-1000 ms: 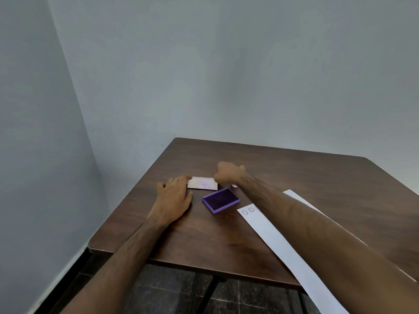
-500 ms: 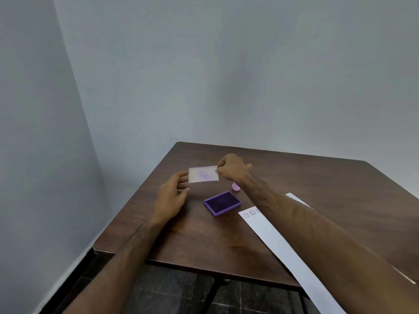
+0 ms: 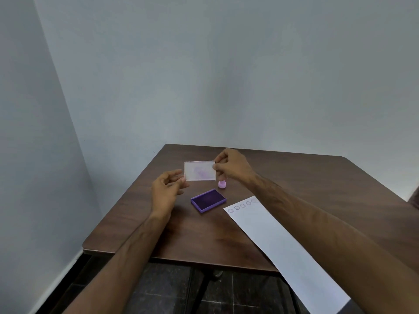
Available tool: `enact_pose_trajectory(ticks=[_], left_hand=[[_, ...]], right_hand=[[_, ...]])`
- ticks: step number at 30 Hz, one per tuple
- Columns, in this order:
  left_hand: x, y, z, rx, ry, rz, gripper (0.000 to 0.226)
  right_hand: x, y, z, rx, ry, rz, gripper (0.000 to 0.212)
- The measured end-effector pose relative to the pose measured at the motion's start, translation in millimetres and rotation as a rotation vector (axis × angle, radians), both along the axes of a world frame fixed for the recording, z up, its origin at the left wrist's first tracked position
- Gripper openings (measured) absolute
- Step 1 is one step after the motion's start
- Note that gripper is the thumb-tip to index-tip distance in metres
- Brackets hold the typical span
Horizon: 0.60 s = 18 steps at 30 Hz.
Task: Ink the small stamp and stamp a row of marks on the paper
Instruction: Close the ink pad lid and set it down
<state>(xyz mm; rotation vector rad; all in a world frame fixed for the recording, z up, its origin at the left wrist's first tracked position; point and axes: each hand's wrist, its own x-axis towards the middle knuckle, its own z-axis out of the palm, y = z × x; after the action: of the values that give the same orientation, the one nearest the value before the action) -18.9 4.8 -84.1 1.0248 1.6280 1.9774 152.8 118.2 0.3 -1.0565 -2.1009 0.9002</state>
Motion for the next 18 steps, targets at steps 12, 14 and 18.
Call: enact_pose_trajectory(ticks=[12,14,18], left_hand=[[1,-10,-11,-0.223,0.650,0.049,0.015],[2,-13,-13,-0.231,0.722,0.054,0.016],[5,-12,-14,-0.247,0.824,0.040,0.015]], right_hand=[[16,-1,-21,0.272,-0.285,0.109,0.026],[16,0,-26,0.272,-0.305,0.114,0.027],[17,3,-31,0.279,-0.309,0.105,0.027]])
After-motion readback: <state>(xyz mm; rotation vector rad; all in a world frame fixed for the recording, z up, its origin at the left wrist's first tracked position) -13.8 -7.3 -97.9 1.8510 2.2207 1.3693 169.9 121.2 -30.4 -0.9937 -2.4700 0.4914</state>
